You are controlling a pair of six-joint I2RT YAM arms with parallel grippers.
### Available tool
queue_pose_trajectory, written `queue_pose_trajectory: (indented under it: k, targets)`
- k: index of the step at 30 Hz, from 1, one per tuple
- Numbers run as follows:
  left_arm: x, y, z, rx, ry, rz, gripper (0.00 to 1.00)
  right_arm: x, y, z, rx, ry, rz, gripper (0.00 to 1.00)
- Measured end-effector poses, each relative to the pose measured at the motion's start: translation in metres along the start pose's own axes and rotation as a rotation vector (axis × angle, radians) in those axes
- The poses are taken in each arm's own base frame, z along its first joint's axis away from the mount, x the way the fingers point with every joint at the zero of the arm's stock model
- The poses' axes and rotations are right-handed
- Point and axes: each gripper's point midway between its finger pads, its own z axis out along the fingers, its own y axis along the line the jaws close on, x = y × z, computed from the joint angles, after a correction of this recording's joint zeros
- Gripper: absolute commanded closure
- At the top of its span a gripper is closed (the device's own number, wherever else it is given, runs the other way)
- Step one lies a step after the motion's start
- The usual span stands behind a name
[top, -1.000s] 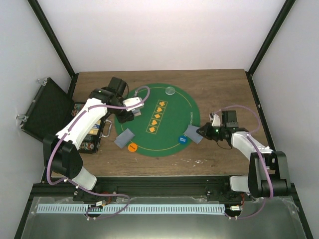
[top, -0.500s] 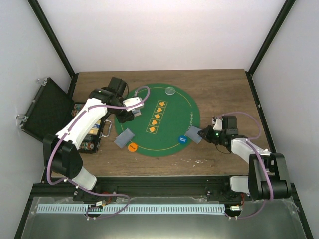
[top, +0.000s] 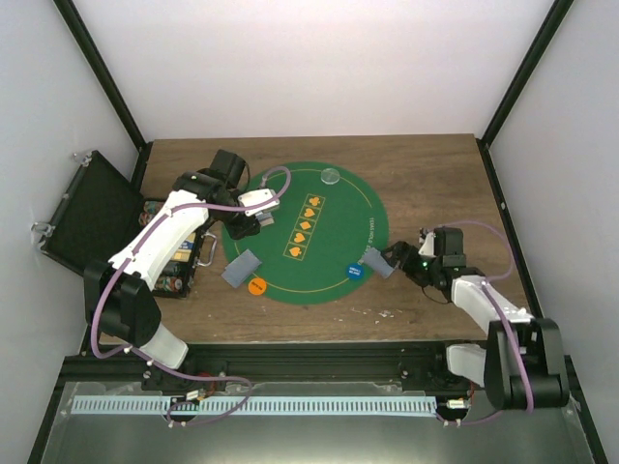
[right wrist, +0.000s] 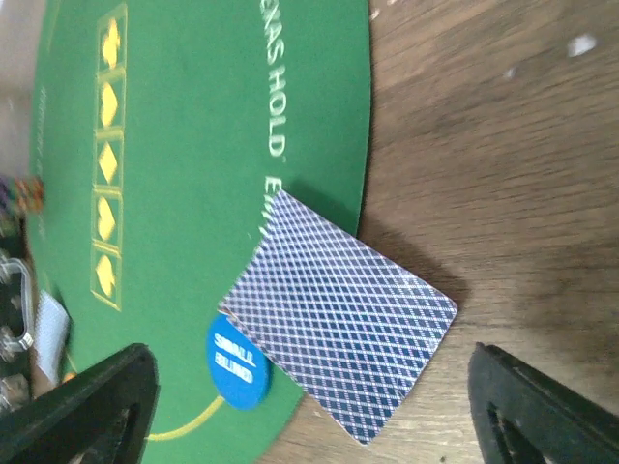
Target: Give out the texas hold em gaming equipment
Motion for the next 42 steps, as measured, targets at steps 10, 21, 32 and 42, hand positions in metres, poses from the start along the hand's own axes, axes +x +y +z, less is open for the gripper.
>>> queue_pose_trajectory:
  k: [10, 21, 32, 42]
  targets:
    - [-0.001, -0.005, 0.000, 0.024, -0.007, 0.006, 0.54, -0.064, 0.057, -0.051, -0.027, -0.236, -0.193, 0.00]
    - [-0.016, -0.034, -0.009, 0.116, -0.035, 0.075, 0.54, -0.038, 0.269, 0.006, -0.761, 0.250, -0.623, 0.02]
    - [-0.020, -0.044, -0.013, 0.160, -0.047, 0.082, 0.55, 0.036, 0.318, 0.062, -0.935, 0.536, -0.678, 0.08]
    - [-0.023, -0.043, -0.015, 0.152, -0.056, 0.081, 0.55, 0.053, 0.309, 0.080, -0.933, 0.601, -0.647, 0.27]
